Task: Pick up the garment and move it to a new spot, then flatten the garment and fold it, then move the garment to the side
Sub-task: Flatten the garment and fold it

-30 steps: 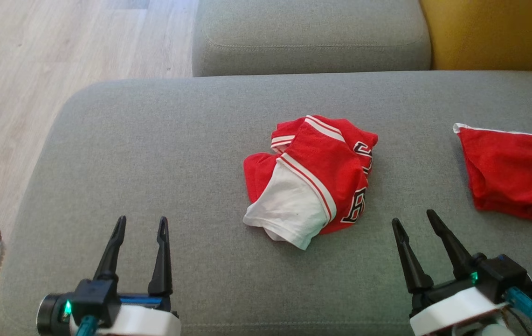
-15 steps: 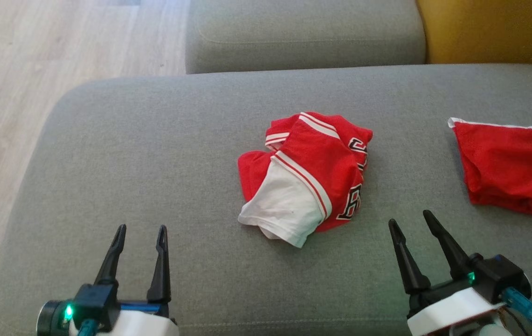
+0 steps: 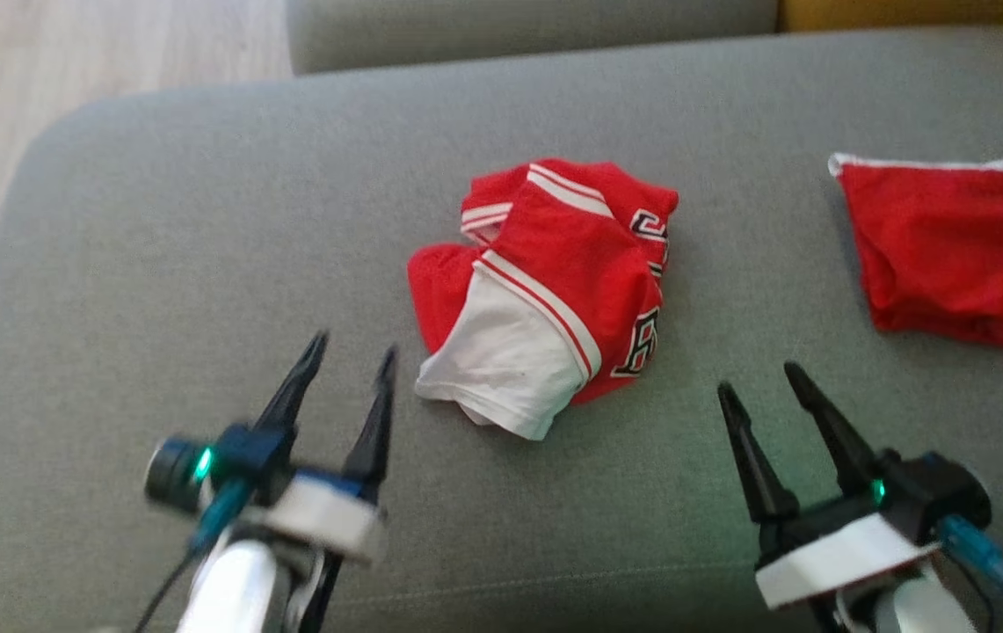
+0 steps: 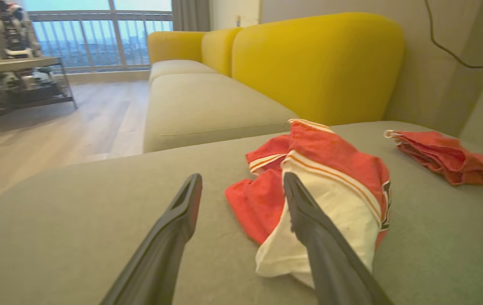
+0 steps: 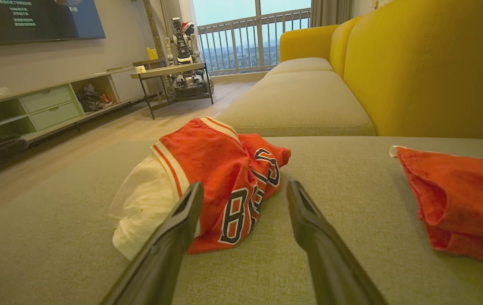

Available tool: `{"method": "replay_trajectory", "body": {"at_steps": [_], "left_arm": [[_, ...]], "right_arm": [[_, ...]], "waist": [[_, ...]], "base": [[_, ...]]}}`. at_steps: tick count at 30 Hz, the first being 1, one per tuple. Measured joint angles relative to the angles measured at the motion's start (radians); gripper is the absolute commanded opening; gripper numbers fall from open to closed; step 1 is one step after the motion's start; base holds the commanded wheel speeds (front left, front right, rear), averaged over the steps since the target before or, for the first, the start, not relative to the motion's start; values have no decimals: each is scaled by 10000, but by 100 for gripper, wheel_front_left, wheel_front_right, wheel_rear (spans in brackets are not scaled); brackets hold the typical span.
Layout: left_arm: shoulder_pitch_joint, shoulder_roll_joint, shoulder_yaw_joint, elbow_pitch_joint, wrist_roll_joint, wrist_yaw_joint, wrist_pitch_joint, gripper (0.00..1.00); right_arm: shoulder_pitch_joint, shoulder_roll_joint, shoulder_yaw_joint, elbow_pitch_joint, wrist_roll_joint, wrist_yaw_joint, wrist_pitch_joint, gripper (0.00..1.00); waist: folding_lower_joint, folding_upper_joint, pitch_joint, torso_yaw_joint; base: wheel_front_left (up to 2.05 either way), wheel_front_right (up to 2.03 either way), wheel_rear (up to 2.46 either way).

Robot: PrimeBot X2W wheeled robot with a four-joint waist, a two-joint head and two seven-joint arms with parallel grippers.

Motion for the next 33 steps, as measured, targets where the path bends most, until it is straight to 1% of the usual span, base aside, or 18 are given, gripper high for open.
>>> {"method": "replay_trajectory", "body": {"at_steps": [4,8,14,19,23,28,33], "left_arm": [[-1622,-48,-616,1143,-201,-516,4,100],[-2894,-42,-1110,2313,-408,-713,372,100],[-4156,73,-1749,3375,-1014,-731,619,100],[-4847,408,-2255,4065,-1421,-732,709,100],[-5090,485,-2261,4466,-1450,-732,782,100],[-5222,464,-2316,4736,-1891,-732,1003,100],[-5231,502,-2817,4767,-2518,-732,1407,100]], "right_arm": [[-452,-2,38,-94,-73,0,0,100],[-680,-2,115,-130,-71,0,0,100],[-916,-2,125,-203,-58,0,0,100],[-1097,-4,132,-217,-40,0,0,100],[-1221,-4,142,-222,46,0,0,100],[-1256,-4,127,-240,48,0,0,100],[-1256,-4,128,-240,150,0,0,100]], "waist": [[1,0,488,-217],[1,0,889,-480],[2,0,1368,-872],[0,0,1693,-1125],[0,0,1820,-1241],[0,0,1837,-1308],[-2,0,1705,-1390]], "base": [[0,0,0],[0,0,0],[0,0,0],[0,0,0],[0,0,0],[0,0,0],[0,0,0]]}}
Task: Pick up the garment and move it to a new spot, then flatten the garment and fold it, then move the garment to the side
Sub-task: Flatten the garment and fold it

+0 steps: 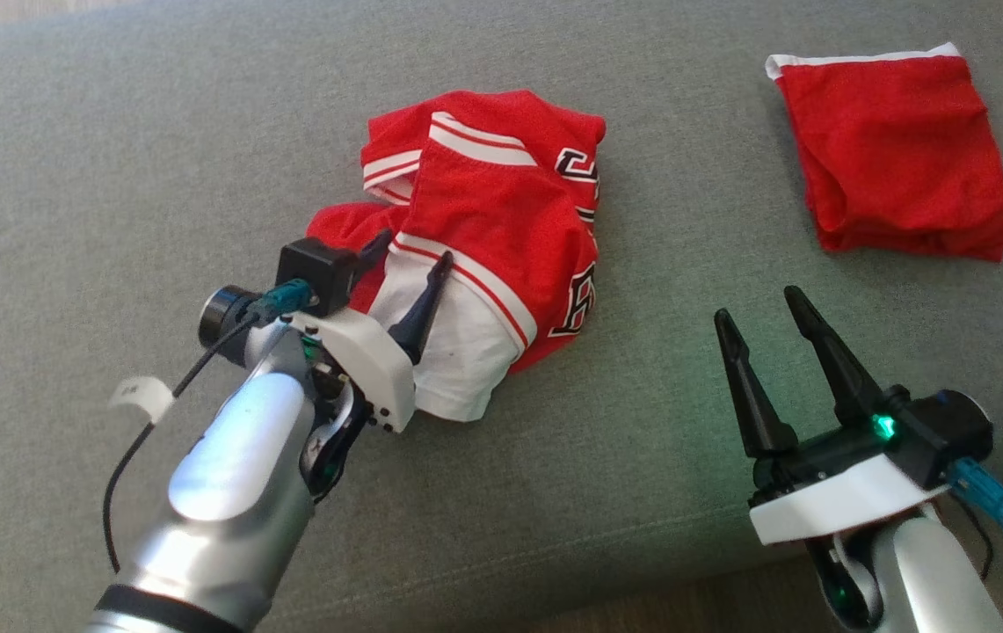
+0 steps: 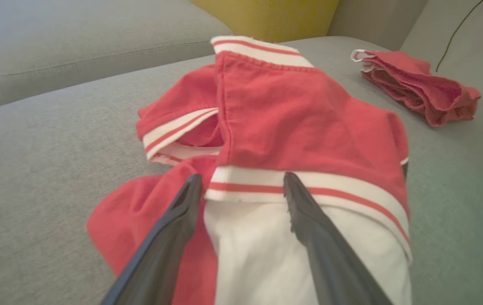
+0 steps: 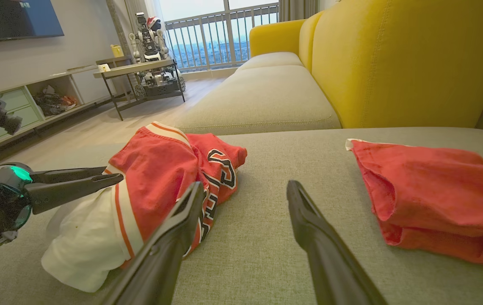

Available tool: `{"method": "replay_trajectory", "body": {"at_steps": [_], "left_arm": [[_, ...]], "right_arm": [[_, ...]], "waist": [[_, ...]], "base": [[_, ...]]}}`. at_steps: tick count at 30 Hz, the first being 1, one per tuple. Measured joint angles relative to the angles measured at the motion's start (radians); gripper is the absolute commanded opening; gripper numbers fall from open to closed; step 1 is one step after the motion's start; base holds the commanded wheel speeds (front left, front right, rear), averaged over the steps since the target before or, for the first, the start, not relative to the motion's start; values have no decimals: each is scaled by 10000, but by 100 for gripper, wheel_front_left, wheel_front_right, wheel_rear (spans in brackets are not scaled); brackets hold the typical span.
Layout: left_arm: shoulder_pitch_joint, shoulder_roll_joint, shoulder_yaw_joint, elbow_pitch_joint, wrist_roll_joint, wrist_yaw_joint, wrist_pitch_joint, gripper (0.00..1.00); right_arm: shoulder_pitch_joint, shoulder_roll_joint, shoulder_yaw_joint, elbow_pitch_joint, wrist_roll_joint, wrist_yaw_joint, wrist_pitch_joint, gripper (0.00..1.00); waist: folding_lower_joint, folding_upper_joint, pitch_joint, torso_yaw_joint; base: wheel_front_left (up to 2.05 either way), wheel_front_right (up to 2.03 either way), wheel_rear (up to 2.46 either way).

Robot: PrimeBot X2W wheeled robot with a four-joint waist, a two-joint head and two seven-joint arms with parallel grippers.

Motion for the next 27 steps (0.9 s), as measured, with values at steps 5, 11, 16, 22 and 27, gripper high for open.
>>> {"method": "replay_trajectory", "body": {"at_steps": [5,11,16,22,27], "left_arm": [[-7,303,-311,-144,-573,0,234,0],[-4,608,-817,-709,-1223,0,485,0],[-9,777,-1507,-2347,-2709,0,1298,0],[-678,769,-874,-4061,-4249,228,2002,0],[-2085,343,-159,-4652,-4934,834,2794,0]], "right_arm": [[1,0,40,0,127,0,0,100],[6,0,107,10,245,0,0,100],[42,0,107,65,443,0,0,100],[96,-2,132,79,621,0,0,100],[297,-2,144,90,794,0,0,100]], "waist": [[0,0,-137,-104],[0,0,-382,-255],[0,0,-744,-453],[0,0,-1176,-758],[0,0,-1481,-1021]], "base": [[0,0,0],[0,0,0],[0,0,0],[0,0,0],[0,0,0]]}}
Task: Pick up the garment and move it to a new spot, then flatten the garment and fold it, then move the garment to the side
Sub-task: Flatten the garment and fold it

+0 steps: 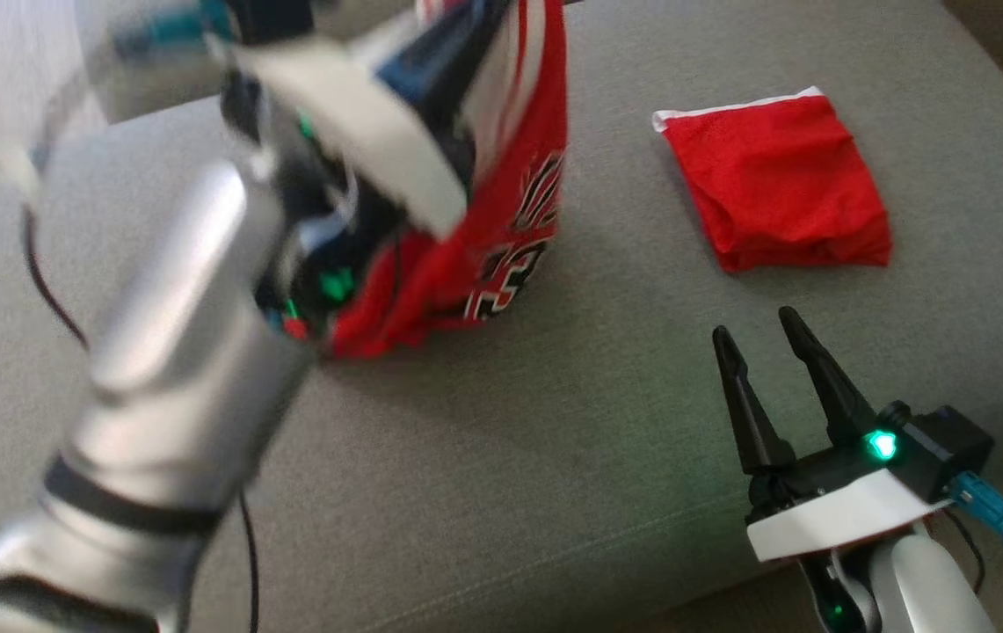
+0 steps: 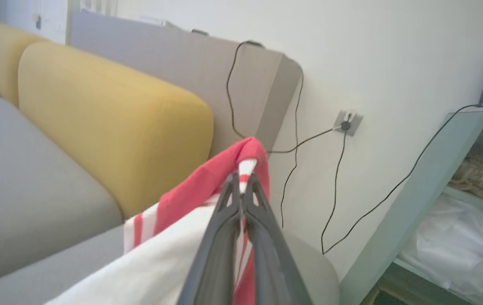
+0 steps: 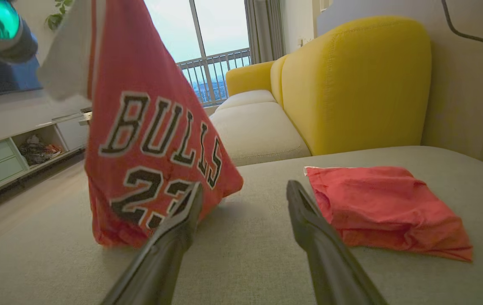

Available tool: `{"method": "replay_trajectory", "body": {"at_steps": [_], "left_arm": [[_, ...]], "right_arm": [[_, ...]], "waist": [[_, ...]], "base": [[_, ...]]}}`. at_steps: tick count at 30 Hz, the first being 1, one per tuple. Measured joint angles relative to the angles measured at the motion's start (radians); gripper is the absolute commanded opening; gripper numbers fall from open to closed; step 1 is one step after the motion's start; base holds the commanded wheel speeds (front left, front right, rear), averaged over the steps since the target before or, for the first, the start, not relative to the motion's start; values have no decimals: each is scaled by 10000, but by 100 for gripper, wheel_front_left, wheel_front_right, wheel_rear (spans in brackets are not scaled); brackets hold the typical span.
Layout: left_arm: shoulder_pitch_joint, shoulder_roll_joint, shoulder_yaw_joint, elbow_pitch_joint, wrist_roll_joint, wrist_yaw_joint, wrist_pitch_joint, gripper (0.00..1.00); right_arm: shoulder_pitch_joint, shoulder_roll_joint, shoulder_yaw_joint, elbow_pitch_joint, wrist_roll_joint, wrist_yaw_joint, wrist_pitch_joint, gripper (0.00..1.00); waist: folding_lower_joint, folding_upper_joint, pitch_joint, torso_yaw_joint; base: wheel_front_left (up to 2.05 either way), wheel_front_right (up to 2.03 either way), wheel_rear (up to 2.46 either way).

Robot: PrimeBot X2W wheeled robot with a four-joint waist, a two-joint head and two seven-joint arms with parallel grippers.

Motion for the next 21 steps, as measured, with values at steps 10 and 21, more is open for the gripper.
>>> {"method": "replay_trajectory", "body": {"at_steps": [10,21], "left_arm": [[-3504,-502,1971,226,-117,1427,-178,0],[-1627,709,2732,3574,174,2080,-1003,0]], "right_arm": [[135,0,-205,-25,19,0,0,100],[93,0,-104,-15,-23,0,0,100]], "waist": [[0,0,-135,243],[2,0,321,649]], "base": [[0,0,0],[0,0,0]]}}
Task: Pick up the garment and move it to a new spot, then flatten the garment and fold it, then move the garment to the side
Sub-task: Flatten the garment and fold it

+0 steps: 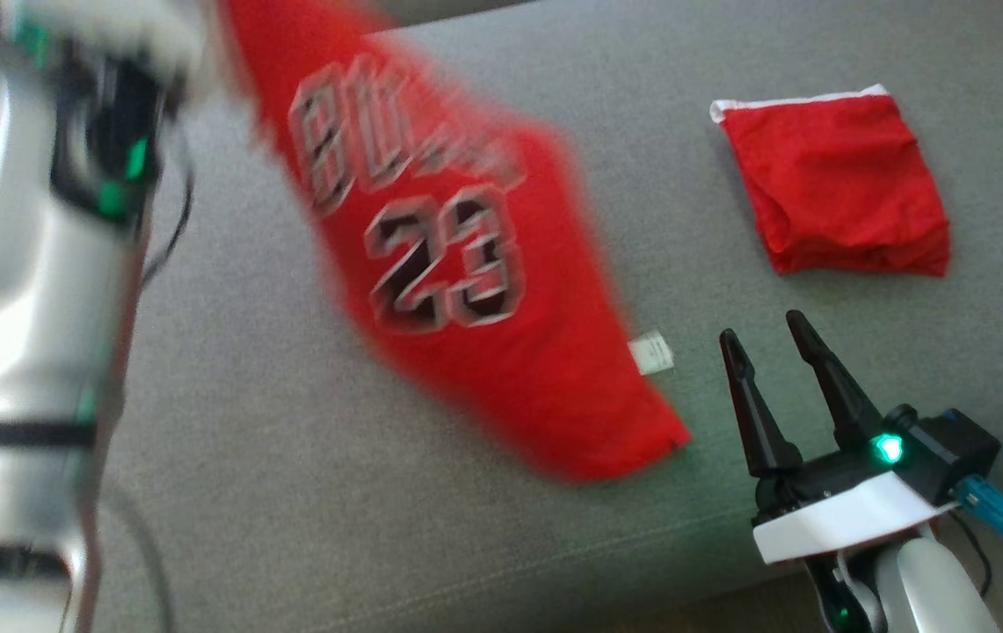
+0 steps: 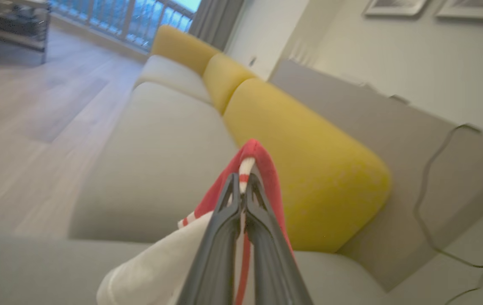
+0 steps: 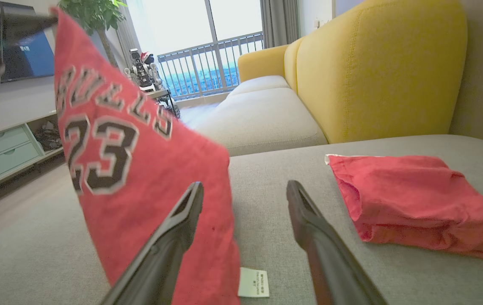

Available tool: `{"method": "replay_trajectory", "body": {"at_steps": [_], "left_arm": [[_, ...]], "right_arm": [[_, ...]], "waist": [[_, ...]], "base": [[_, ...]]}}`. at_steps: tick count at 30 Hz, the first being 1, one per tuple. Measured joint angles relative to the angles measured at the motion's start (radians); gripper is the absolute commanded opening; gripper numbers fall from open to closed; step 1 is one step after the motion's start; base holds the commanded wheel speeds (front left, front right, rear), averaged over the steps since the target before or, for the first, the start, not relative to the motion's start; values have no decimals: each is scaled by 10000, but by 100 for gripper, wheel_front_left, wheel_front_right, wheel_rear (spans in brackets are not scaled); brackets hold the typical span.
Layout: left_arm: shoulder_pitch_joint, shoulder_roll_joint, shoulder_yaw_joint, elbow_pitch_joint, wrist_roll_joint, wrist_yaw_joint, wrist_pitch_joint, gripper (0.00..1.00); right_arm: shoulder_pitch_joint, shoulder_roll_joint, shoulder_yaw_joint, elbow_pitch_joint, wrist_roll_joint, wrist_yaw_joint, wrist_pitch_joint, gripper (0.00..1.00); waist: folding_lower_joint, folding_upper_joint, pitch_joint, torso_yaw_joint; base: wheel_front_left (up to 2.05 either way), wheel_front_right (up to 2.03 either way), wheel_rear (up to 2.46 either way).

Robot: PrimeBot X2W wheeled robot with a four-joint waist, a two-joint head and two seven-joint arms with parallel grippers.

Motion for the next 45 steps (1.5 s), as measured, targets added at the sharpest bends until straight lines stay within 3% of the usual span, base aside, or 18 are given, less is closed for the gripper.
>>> {"method": "replay_trajectory", "body": {"at_steps": [7,13,14,15,18,21,27,33,39,40,41,42,45], "left_arm": [[1418,1206,303,1455,541,-211,-1419,0],[1457,1336,558,1732,343,-930,-2082,0],[1504,1323,545,1730,314,-1106,-2134,44],[1569,1325,499,1732,318,-1235,-2190,100],[1811,1402,117,1685,677,-1467,-2431,100],[2160,1482,-270,1277,1264,-1392,-2769,100],[3803,1657,-754,-587,2531,-587,-3126,100],[6683,1325,-909,-3338,3613,405,-3147,100],[8458,631,-1116,-4558,3967,685,-3181,100],[8654,510,-1129,-4667,3969,709,-3181,100],[8807,422,-1139,-4750,4025,709,-3181,100],[8906,343,-1152,-4801,4094,700,-3181,100],[9067,127,-1204,-4859,4330,573,-3181,100]], "right_arm": [[-308,0,-35,209,-15,0,0,100],[-384,2,311,1141,-98,0,0,100],[-401,2,378,1310,88,0,0,100],[-416,0,470,1515,92,0,2,100],[-460,2,635,1893,-90,0,2,100],[-694,-6,640,2261,-117,0,2,100],[-1236,-8,648,3613,-397,0,2,100],[-2174,-13,-73,5843,-1164,0,270,100],[-2897,-69,-217,6982,-1350,0,759,100],[-3035,-81,-222,7127,-1335,0,826,62],[-3162,-88,-263,7256,-1398,0,890,17],[-3264,-88,-362,7373,-1544,0,915,0],[-3399,-71,-947,7519,-2201,0,991,0]], "waist": [[1,0,521,89],[1,0,732,460],[0,0,754,531],[0,0,771,603],[0,0,801,798],[0,0,781,958],[-1,0,589,1312],[-2,0,376,1817],[-2,0,256,2307],[-2,0,234,2405],[-2,0,208,2503],[-2,0,177,2596],[-2,0,56,2854]], "base": [[0,0,0],[0,0,0],[0,0,0],[0,0,0],[0,0,0],[0,0,0],[0,0,0],[0,0,0],[0,0,0],[0,0,0],[0,0,0],[0,0,0],[0,0,0]]}}
